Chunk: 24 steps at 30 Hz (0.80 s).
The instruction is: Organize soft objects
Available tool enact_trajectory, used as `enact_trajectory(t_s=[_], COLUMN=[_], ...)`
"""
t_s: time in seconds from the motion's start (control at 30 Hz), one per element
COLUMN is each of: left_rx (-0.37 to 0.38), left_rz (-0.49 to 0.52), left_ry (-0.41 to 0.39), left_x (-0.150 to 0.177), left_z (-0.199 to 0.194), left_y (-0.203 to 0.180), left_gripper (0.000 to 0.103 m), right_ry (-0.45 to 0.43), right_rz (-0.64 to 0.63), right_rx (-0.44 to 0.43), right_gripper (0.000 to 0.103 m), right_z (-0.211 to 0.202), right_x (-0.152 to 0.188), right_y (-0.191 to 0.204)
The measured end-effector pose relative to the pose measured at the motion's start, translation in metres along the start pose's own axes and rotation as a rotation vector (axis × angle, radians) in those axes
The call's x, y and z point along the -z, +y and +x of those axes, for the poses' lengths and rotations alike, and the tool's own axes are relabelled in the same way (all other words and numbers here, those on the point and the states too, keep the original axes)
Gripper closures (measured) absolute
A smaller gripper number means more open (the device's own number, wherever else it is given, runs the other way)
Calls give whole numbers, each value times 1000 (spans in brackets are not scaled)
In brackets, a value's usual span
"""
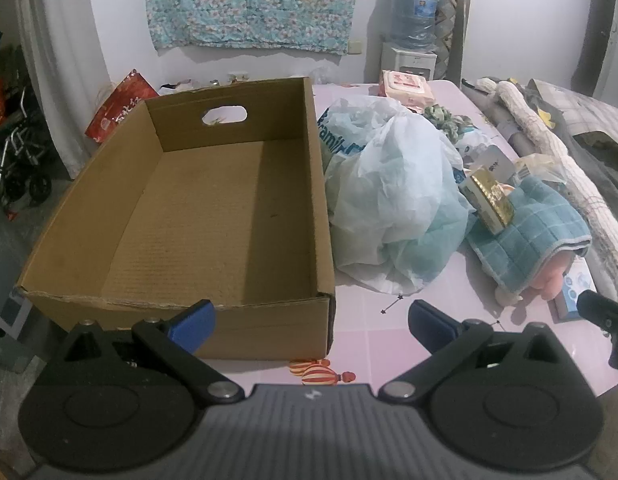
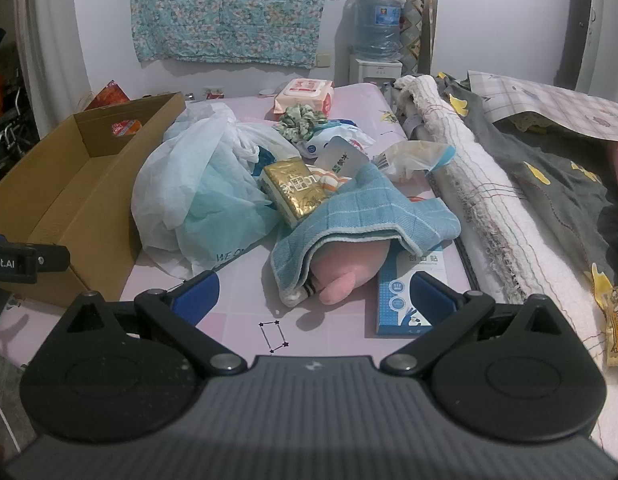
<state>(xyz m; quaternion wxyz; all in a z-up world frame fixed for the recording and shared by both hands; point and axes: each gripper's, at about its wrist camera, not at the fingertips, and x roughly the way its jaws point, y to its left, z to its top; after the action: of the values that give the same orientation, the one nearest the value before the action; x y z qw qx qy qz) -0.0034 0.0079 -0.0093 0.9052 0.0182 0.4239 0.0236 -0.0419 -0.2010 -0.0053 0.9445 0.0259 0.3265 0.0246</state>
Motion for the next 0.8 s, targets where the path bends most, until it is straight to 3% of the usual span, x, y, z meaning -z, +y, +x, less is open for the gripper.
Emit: enact_trajectory(t_s=[0.8], left_rx=[0], left_rz=[1], left_ry=[-10], left_x=[1], left_z=[2], left_y=[3], left_gripper=[0], right_ry=[18], right_rz=[-2], right_rx=[2], right_gripper=[1], right_z=[7], right_x=[1], right_y=[0])
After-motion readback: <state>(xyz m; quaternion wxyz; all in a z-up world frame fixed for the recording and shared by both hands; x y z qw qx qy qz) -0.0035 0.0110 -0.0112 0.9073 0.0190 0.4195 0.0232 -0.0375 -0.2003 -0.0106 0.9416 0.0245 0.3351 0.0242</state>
